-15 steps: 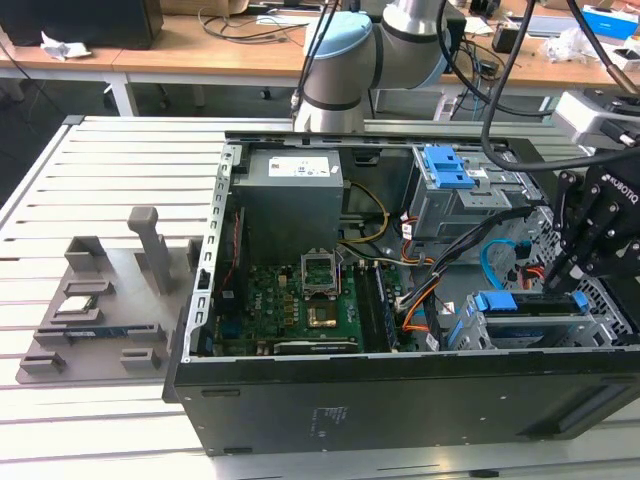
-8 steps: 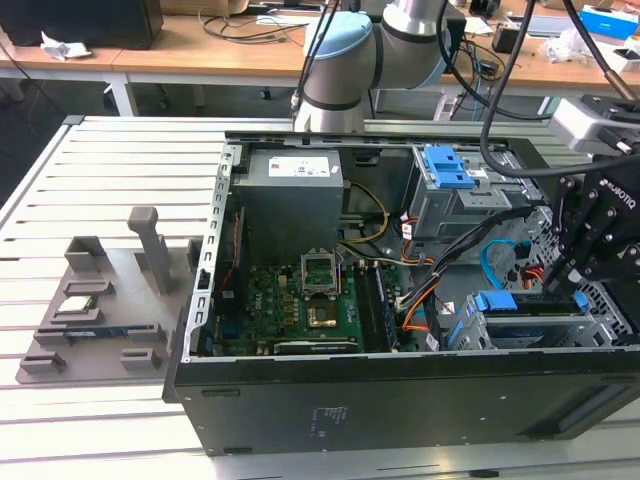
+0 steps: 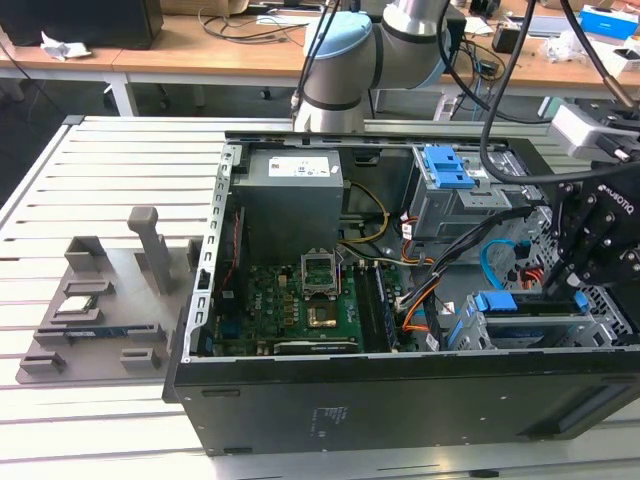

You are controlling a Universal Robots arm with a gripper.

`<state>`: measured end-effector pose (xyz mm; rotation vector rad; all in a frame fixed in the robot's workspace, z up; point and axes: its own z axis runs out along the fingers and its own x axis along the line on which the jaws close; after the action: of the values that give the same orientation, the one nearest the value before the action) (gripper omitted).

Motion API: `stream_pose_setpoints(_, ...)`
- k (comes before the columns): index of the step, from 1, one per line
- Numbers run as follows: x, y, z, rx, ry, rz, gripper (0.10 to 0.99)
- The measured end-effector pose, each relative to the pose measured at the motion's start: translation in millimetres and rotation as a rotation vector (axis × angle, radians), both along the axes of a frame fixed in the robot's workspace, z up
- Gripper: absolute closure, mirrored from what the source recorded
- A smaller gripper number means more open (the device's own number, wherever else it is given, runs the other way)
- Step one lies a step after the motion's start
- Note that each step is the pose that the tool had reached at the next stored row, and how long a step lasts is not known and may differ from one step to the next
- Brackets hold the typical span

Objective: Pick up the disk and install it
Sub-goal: 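Insert the first disk wire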

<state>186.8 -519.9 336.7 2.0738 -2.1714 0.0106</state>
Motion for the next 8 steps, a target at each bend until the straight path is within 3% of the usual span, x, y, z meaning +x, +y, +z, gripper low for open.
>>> stream_pose_setpoints(8,-0.1,-0.3,-3.0,0.0,0.0001,0.0,0.918)
